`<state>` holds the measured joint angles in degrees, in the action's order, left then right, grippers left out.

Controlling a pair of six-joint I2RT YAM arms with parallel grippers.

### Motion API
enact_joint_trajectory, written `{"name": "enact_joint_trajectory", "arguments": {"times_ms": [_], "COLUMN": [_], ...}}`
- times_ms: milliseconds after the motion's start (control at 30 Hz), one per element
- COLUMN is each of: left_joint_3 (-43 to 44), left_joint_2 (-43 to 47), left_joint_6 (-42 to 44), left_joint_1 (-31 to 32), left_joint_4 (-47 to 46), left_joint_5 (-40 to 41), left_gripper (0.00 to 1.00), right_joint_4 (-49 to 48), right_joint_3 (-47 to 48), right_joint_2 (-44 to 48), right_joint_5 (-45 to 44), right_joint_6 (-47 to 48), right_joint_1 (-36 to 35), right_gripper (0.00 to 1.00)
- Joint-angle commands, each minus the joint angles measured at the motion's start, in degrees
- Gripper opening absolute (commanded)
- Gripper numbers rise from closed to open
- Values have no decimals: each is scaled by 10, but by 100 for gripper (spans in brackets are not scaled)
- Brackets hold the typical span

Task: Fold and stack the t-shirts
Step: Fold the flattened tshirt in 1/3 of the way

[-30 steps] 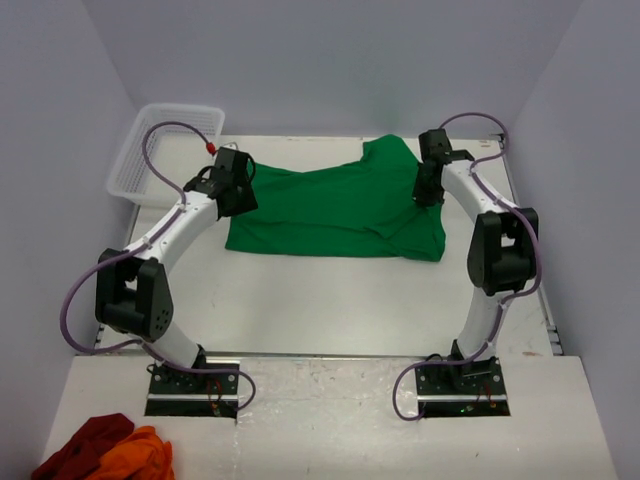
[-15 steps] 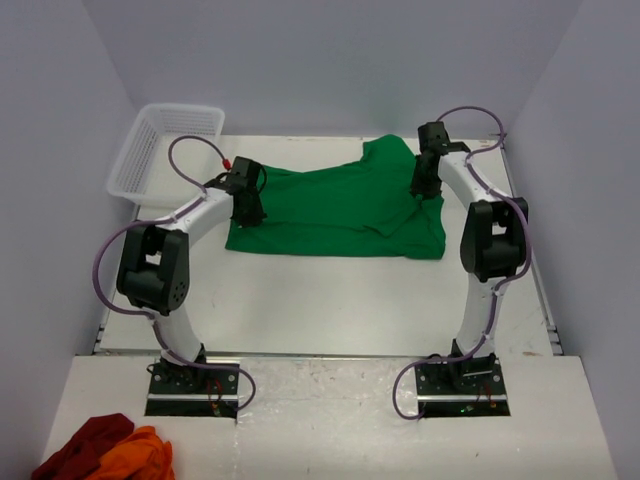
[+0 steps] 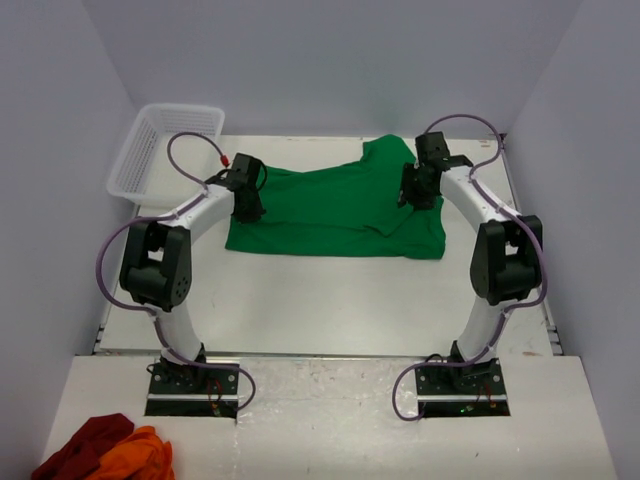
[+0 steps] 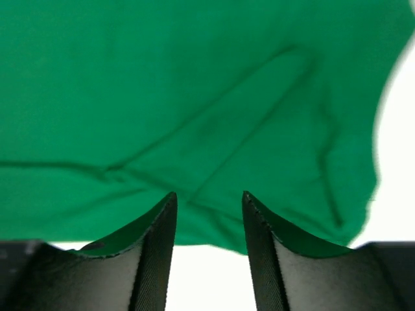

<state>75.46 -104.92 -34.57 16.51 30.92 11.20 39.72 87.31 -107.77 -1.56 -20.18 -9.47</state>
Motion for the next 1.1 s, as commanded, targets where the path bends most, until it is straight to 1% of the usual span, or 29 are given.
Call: {"name": "enact_joint_trajectory", "arguments": {"times_ms": [0, 133, 200, 333, 633, 867, 1067], "left_joint_3": [14, 6, 2, -3, -21, -35, -44], "left_joint_2": [-11, -2, 9, 27, 88, 131, 148], "left_joint_6": [-22, -24, -23, -20, -12, -2, 1], "left_joint_1": [-15, -21, -22, -21, -21, -20, -21], "left_joint_4": [0, 0, -1, -2, -8, -13, -16], "left_joint_5": [14, 21, 19, -4, -49, -61, -65], "left_gripper": [0, 0, 0, 0, 0, 0, 0], "right_joint_4": [-25, -39, -33, -38, -37, -36, -34], "right_joint_3": [-13, -27, -21, -31, -48, -51, -50], "right_joint_2": [21, 10, -8, -21, -47, -63, -68], "right_joint_5": [71, 93, 94, 88, 74, 54, 39], "right_joint_6": [2, -2, -5, -11, -15, -24, -35], "right_joint_1": [-28, -41, -48, -60, -75, -77, -77], "right_gripper": [45, 44, 47, 47, 43, 41, 38]}}
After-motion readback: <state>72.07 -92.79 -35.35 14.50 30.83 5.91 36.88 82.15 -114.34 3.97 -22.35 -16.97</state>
